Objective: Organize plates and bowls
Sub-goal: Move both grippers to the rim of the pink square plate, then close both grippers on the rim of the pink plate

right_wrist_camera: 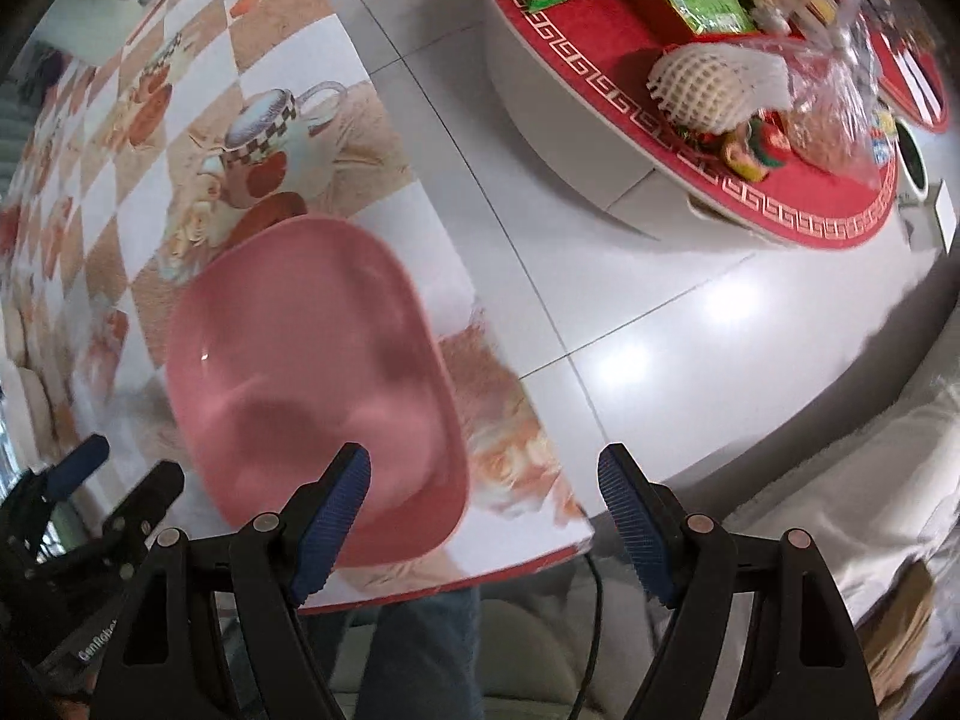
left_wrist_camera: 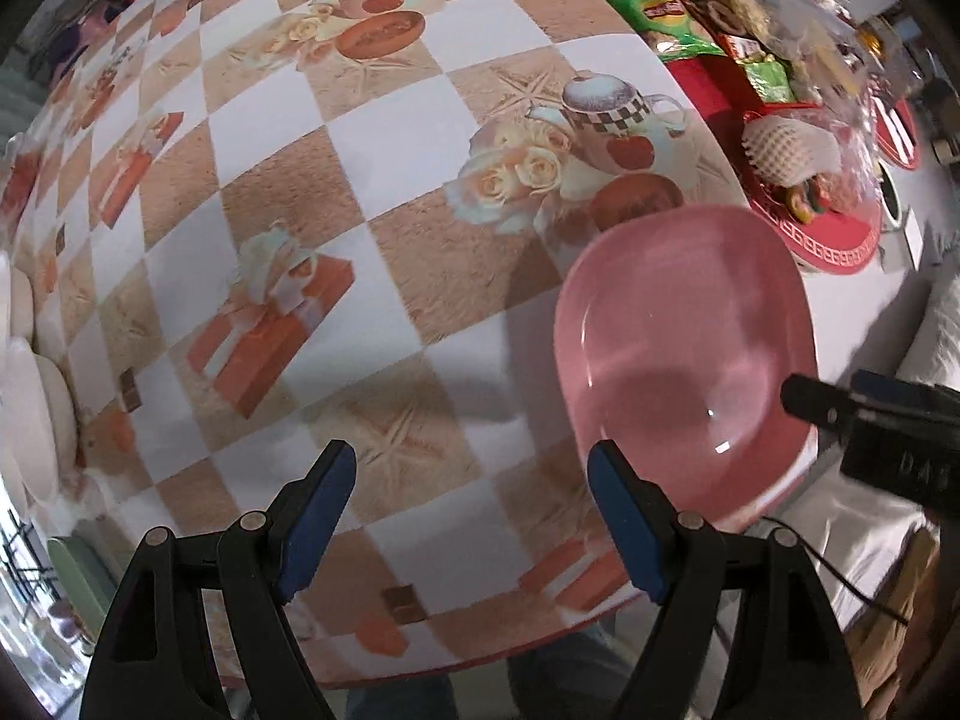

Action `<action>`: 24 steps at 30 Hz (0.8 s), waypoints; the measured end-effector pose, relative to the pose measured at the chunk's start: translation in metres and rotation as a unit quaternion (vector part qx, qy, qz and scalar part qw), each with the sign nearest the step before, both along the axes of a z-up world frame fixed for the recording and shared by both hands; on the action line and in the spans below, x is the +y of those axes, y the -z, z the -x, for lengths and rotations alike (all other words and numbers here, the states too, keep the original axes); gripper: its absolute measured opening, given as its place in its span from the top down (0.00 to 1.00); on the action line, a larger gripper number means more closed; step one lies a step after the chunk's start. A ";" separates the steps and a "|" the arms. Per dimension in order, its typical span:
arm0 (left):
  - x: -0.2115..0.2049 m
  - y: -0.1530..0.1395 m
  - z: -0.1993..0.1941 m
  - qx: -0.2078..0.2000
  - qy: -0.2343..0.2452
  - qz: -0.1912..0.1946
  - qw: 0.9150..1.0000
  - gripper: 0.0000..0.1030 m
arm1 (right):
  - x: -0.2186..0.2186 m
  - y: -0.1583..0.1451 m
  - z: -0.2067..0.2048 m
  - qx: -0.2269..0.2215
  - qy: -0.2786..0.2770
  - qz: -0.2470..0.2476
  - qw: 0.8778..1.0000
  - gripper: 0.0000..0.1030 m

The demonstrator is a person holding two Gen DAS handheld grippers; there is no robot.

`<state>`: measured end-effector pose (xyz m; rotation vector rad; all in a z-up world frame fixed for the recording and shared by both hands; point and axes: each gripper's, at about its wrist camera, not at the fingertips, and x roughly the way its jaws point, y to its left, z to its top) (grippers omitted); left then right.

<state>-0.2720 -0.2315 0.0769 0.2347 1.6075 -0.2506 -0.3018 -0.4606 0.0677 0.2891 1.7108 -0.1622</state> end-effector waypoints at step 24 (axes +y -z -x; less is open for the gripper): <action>-0.059 0.045 -0.012 0.004 0.011 0.003 1.000 0.48 | 0.032 0.015 -0.015 -0.012 -0.078 -0.030 0.996 0.63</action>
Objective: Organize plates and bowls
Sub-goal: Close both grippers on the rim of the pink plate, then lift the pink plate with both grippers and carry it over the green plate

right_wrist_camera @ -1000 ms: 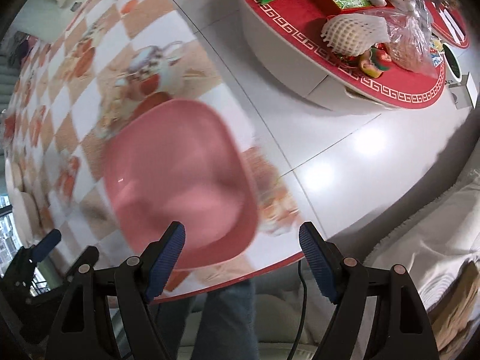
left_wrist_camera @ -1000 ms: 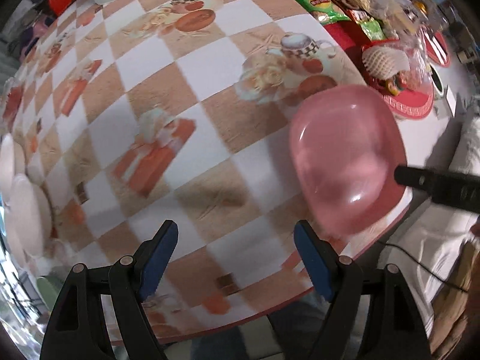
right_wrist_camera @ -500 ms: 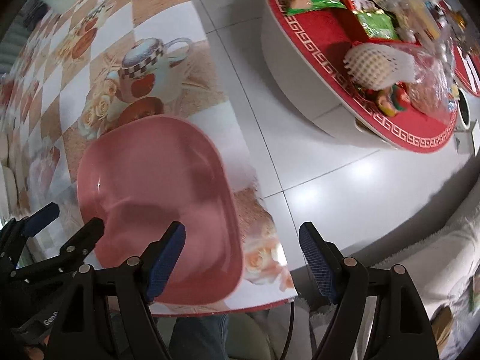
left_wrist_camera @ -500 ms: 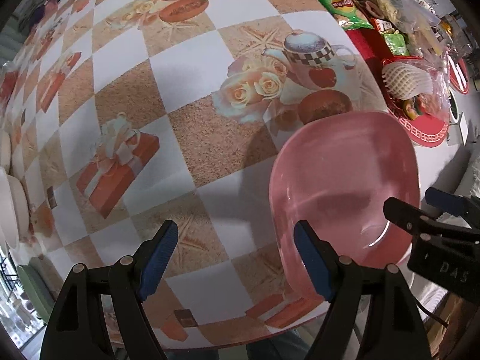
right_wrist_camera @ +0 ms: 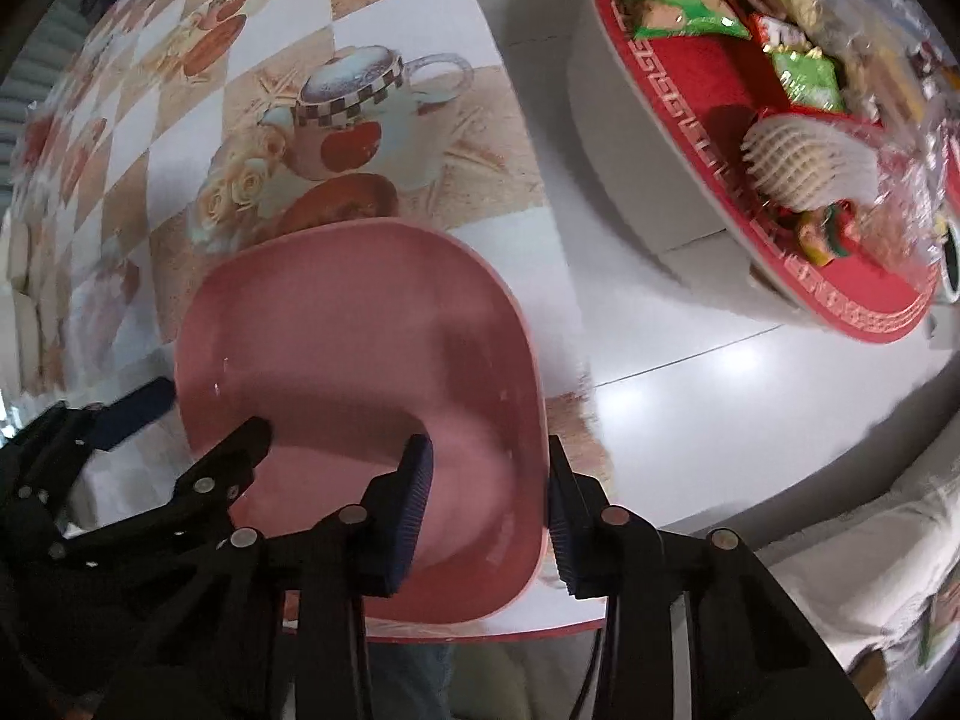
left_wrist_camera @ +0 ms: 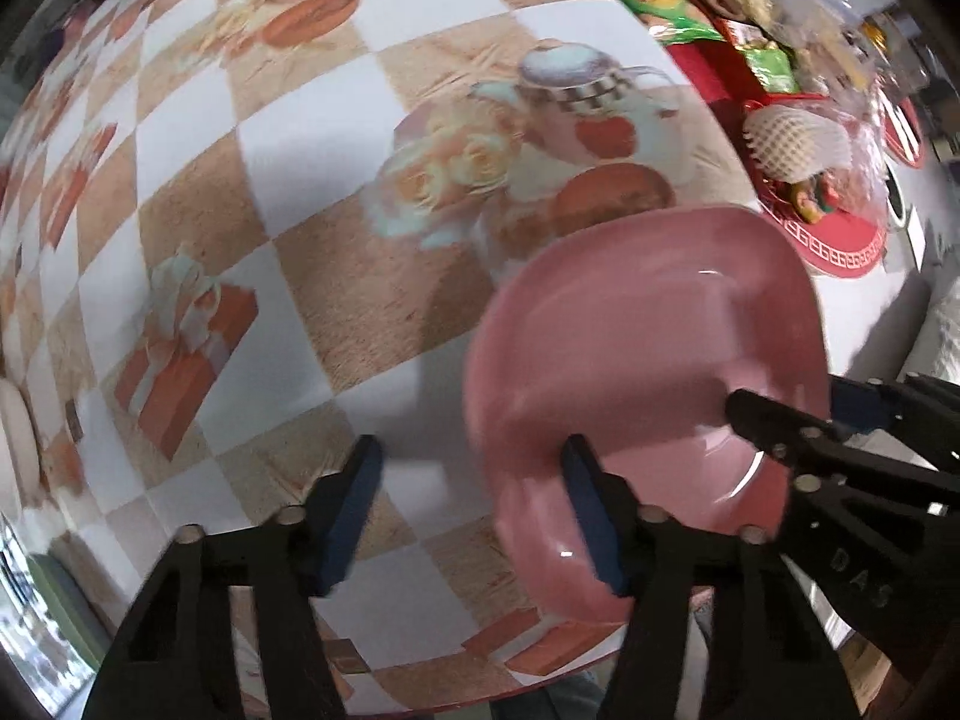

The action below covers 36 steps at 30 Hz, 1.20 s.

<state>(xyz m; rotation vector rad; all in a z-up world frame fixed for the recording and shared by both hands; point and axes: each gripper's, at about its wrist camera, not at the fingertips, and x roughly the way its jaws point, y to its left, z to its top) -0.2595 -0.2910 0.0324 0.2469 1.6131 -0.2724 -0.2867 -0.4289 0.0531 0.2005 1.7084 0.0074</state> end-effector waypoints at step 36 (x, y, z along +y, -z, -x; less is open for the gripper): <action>0.239 -0.003 0.056 -0.026 -0.105 -0.042 0.993 0.65 | 0.303 -0.013 0.045 0.005 -0.139 -0.034 0.990 0.64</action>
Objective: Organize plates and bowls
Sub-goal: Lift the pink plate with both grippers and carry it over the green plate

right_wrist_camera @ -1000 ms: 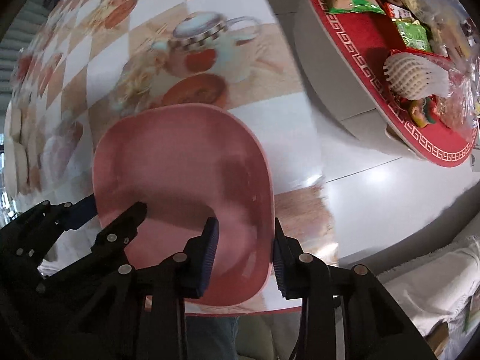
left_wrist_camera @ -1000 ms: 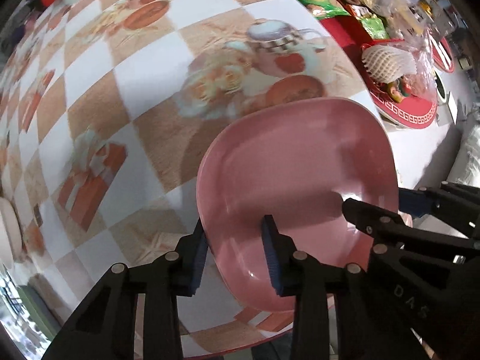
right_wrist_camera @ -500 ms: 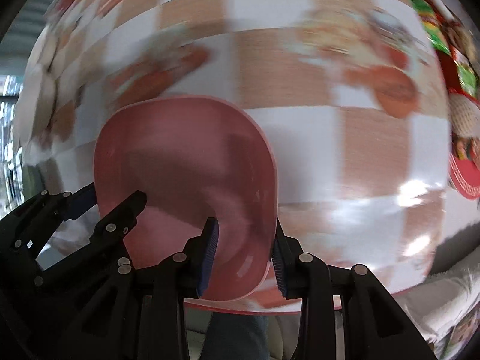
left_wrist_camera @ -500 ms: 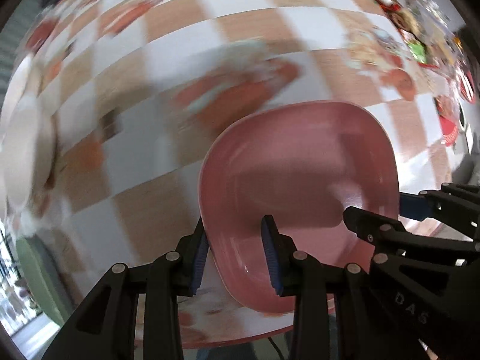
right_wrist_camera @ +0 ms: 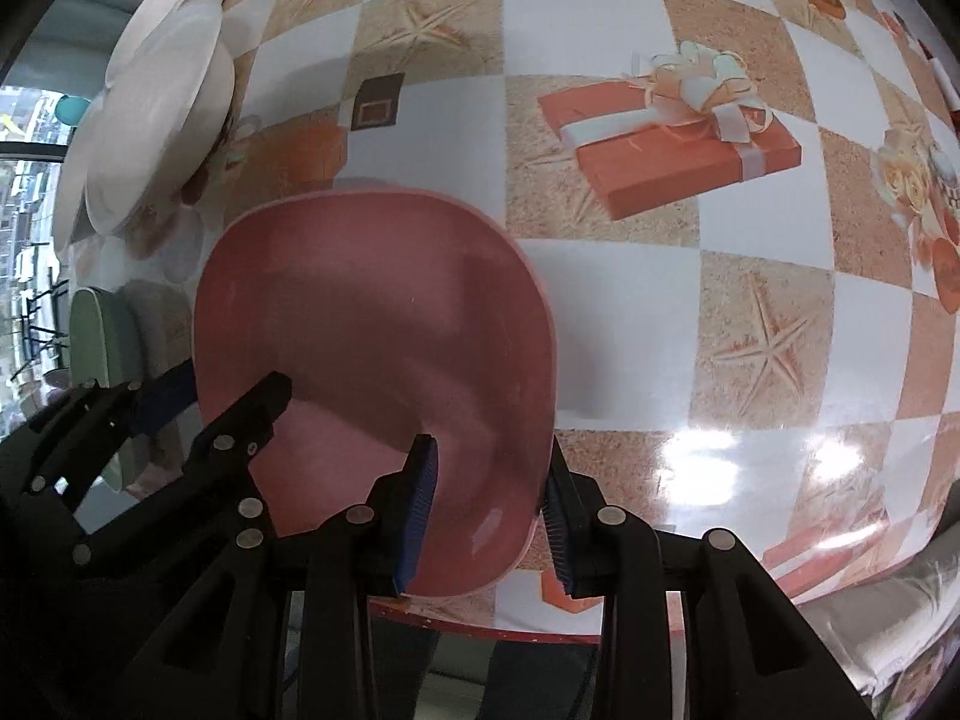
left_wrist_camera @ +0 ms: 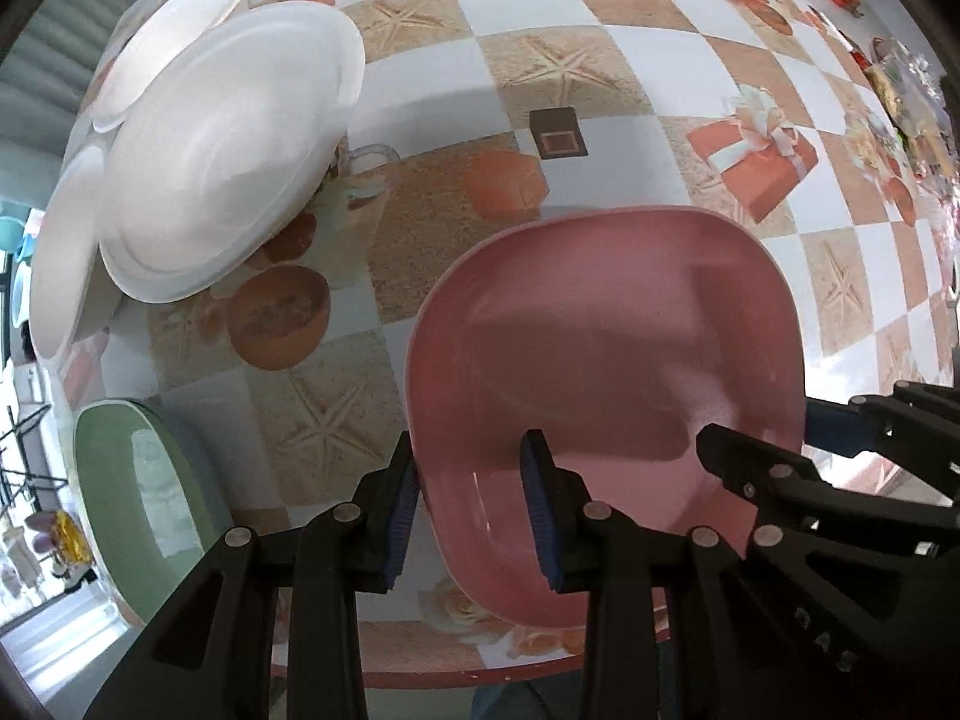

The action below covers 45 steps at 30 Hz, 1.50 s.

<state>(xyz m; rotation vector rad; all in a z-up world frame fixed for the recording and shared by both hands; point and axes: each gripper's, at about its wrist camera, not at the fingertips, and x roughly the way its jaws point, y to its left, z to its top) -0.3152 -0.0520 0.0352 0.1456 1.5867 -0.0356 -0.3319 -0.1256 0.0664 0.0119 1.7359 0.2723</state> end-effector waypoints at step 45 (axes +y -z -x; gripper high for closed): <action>0.252 -0.074 0.071 -0.051 -0.091 -0.054 0.993 0.67 | 0.225 -0.011 0.014 0.061 -0.062 -0.082 0.993 0.64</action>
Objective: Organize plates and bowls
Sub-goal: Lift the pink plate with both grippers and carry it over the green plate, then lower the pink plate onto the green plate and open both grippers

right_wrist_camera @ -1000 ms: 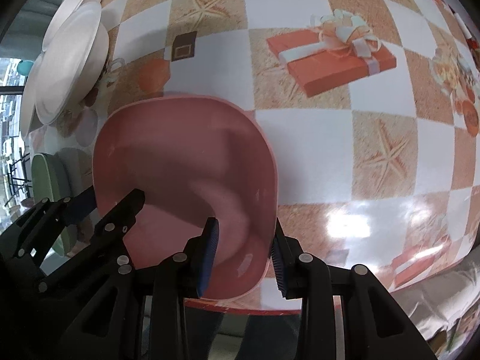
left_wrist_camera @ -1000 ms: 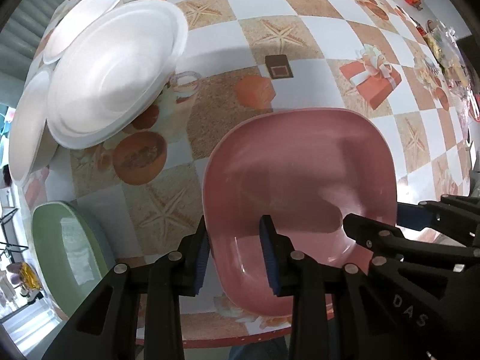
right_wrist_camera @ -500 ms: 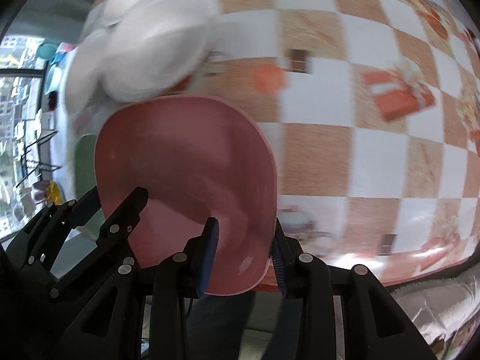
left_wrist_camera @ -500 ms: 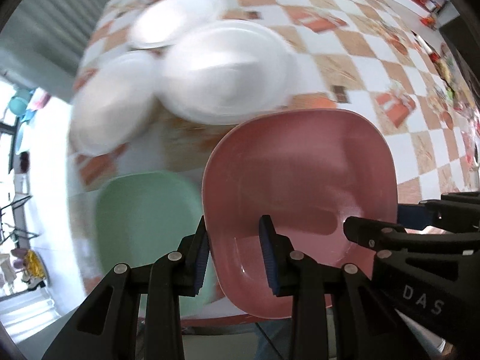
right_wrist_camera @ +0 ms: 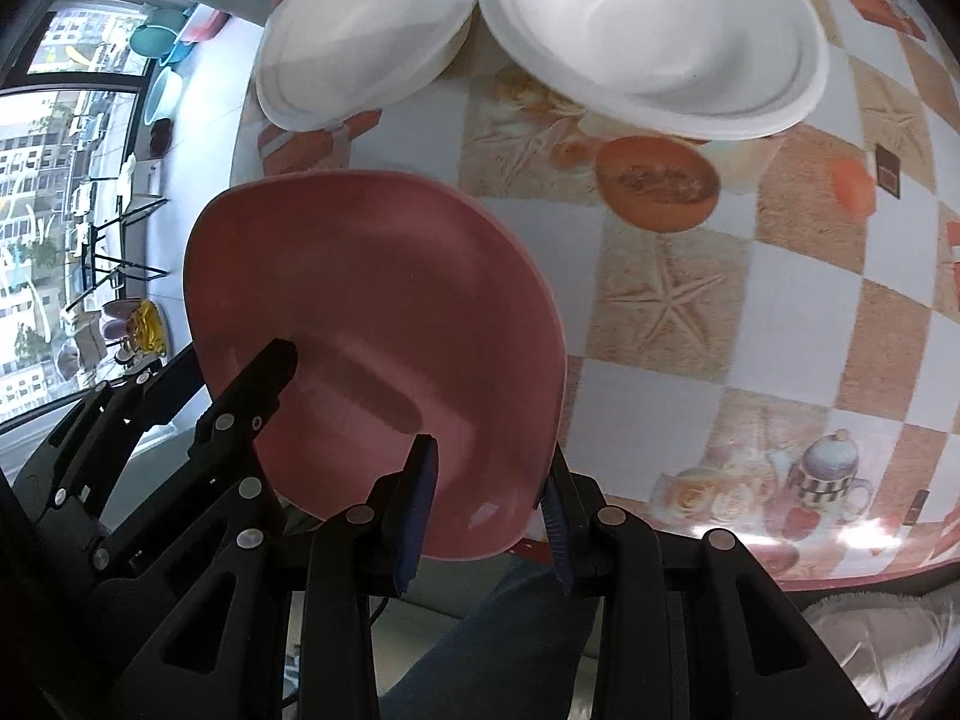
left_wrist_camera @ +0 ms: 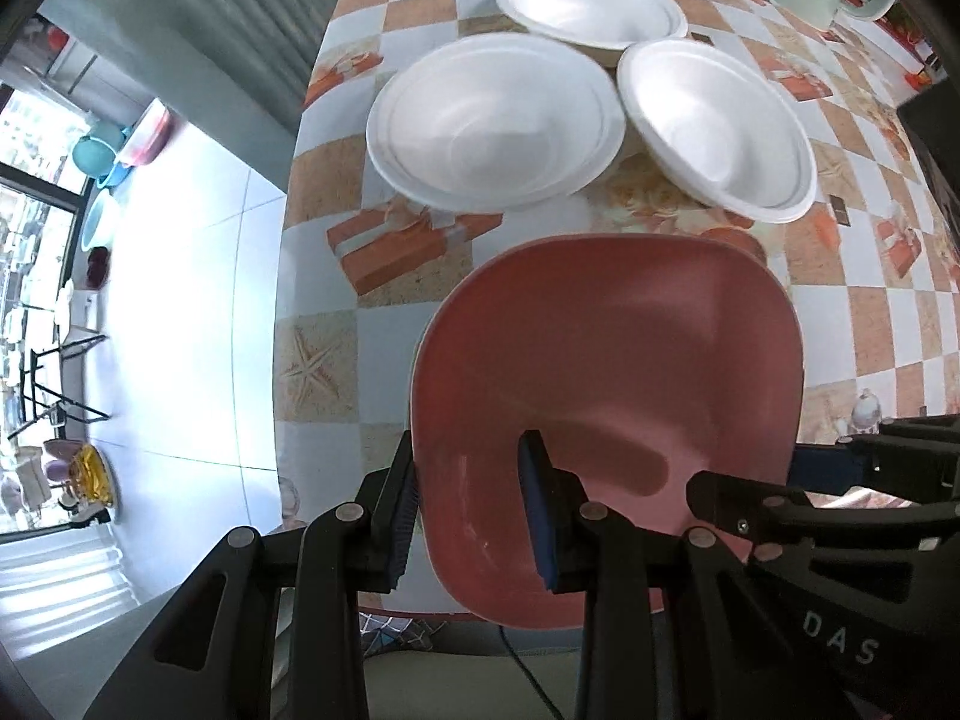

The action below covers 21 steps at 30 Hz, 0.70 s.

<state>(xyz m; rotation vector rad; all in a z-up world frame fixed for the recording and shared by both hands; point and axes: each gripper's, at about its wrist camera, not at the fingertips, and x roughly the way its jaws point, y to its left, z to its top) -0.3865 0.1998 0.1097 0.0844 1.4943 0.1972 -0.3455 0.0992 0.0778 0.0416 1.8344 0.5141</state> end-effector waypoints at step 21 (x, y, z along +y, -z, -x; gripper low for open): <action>0.032 -0.003 0.001 -0.033 0.001 -0.022 0.999 0.24 | -0.015 0.010 0.005 0.018 0.028 -0.009 0.999 0.36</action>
